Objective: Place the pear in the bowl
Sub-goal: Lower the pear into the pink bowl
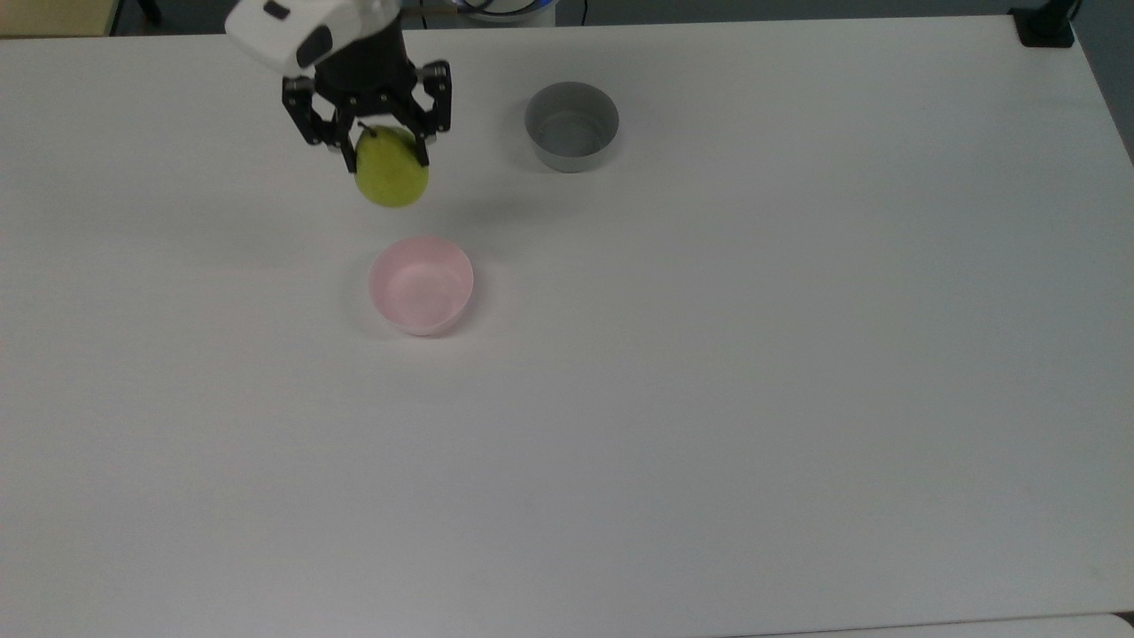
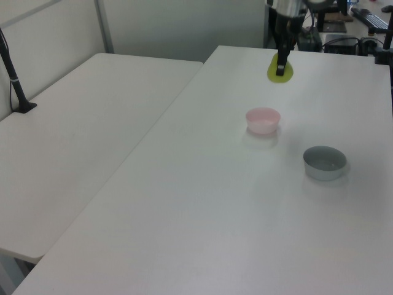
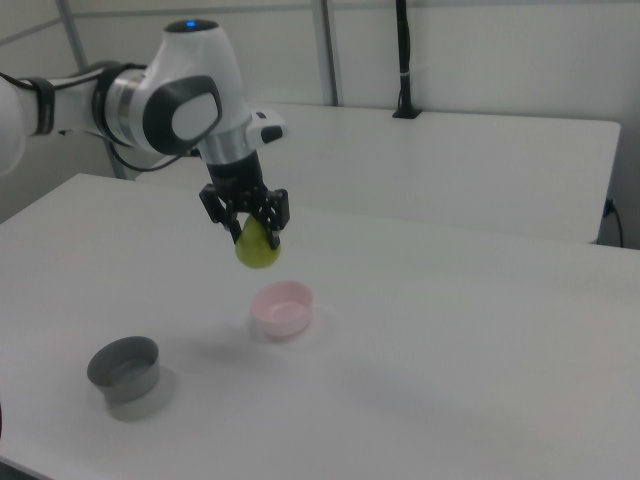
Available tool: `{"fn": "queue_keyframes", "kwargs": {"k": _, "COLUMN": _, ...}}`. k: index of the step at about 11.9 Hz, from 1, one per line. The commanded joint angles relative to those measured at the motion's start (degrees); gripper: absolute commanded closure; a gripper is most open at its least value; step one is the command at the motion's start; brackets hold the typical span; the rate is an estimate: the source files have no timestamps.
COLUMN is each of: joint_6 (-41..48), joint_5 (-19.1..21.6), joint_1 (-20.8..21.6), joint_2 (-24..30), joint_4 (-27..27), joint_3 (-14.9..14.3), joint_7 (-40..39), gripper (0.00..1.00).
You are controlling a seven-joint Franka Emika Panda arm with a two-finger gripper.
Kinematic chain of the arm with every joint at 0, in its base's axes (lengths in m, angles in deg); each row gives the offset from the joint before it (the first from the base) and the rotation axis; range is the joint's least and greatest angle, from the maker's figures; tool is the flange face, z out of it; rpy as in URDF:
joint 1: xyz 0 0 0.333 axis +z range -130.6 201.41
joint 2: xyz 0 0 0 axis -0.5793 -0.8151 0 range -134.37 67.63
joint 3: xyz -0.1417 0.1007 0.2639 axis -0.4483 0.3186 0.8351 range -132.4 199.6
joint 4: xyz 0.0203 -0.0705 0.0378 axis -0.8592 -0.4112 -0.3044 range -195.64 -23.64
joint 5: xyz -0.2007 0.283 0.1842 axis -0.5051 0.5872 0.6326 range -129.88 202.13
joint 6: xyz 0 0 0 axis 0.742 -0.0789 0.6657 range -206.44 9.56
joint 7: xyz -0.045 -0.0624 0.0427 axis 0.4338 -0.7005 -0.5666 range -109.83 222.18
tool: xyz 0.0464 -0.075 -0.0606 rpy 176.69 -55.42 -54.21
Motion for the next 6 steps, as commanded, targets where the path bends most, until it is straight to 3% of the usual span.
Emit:
{"fn": "queue_keyframes", "kwargs": {"k": 1, "joint_6": -7.6, "joint_5": -0.5, "joint_1": 0.7, "joint_2": -4.0, "joint_4": -2.3, "joint_3": -0.1, "joint_7": 1.4, "gripper": 0.92}}
{"fn": "queue_keyframes", "kwargs": {"k": 6, "joint_6": -13.8, "joint_5": -0.9, "joint_1": 1.8, "joint_2": -10.2, "joint_4": -4.1, "joint_3": -0.1, "joint_7": 1.4, "gripper": 0.92}}
